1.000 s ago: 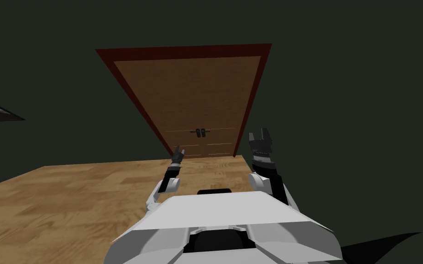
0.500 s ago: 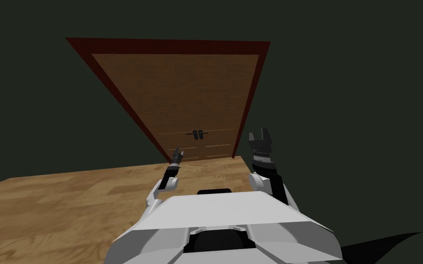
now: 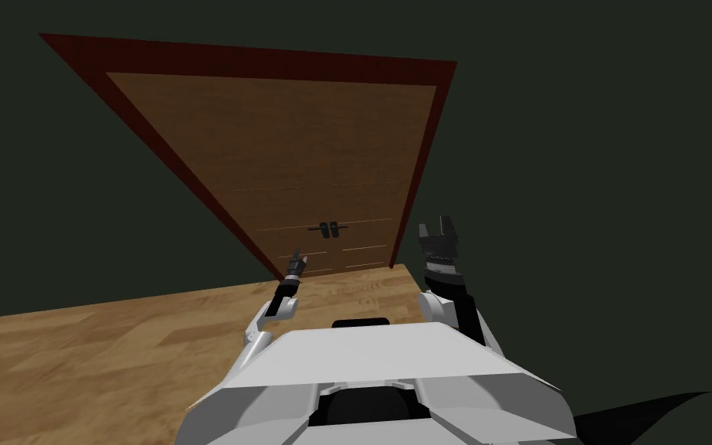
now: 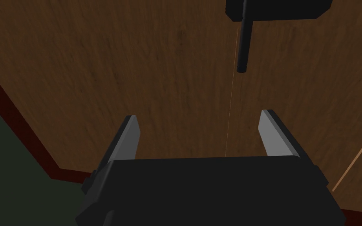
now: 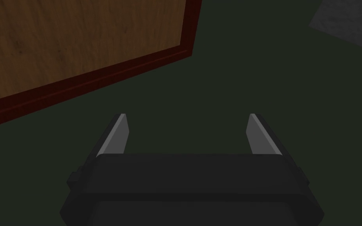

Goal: Pull the door open

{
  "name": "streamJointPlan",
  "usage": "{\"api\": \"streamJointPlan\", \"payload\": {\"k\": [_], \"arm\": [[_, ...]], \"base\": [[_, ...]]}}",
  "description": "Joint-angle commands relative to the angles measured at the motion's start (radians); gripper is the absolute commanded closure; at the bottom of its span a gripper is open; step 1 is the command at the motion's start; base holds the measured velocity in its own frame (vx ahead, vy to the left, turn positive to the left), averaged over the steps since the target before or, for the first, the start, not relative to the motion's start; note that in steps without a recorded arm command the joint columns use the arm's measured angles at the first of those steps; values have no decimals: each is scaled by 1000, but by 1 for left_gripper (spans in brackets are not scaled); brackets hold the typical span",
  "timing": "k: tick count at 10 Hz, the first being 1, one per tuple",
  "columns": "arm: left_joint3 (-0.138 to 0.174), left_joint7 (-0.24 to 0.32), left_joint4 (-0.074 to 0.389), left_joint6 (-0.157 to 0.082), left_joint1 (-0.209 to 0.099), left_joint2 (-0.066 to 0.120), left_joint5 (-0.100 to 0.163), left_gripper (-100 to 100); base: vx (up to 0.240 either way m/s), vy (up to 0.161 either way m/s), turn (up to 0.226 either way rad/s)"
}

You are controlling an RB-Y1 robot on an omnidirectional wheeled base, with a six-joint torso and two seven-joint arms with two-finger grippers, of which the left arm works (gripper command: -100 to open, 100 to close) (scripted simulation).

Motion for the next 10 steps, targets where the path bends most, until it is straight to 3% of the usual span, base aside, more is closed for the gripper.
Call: {"api": "streamJointPlan", "payload": {"k": [1,3,10], "arm": [[3,6,41,1,-18,9,3,-100],[9,17,96,8,-43,28,9,-100],[24,44,222,24,-99,69,24,-100]], "base": [[107,5,-61],[112,-5,-85],[114,12,-61]]}}
